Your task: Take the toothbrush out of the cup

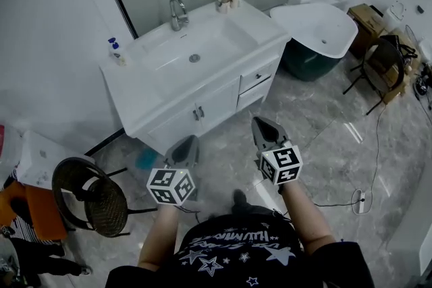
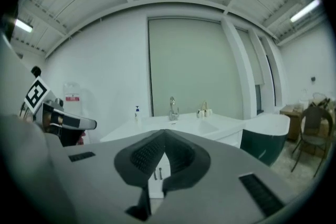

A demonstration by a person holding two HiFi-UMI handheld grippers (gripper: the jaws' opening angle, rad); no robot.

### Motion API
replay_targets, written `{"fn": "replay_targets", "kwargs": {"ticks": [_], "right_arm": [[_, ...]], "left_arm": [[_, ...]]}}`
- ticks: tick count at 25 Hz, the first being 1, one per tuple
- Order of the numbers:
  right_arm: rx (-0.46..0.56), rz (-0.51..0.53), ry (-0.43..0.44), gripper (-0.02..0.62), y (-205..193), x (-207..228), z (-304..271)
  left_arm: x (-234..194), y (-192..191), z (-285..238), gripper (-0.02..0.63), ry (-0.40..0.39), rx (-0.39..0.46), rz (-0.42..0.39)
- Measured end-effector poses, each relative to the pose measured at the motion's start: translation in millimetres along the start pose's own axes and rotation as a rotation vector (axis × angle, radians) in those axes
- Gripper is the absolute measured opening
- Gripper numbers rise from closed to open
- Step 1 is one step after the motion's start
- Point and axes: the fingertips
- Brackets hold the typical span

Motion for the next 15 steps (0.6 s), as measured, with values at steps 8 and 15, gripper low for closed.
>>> {"fn": "replay_targets", "kwargs": {"ticks": [8,15], "right_arm": [[0.004,-0.010,0.035,0.014,1,60,-31],[0.003,-0.058,0.046,0.014,5,102,-60]], "left_arm": [[11,6,-58,0.021,0.034,-0.015,-0.025],[15,11,-91,0.021,0.054,-0.005,0.033]]}}
Point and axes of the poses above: the fingertips, and each gripper's own axes: z backward along the fingers, x to its right, y out of its top, and after that the axes turned 3 degrees about -y, right-handed
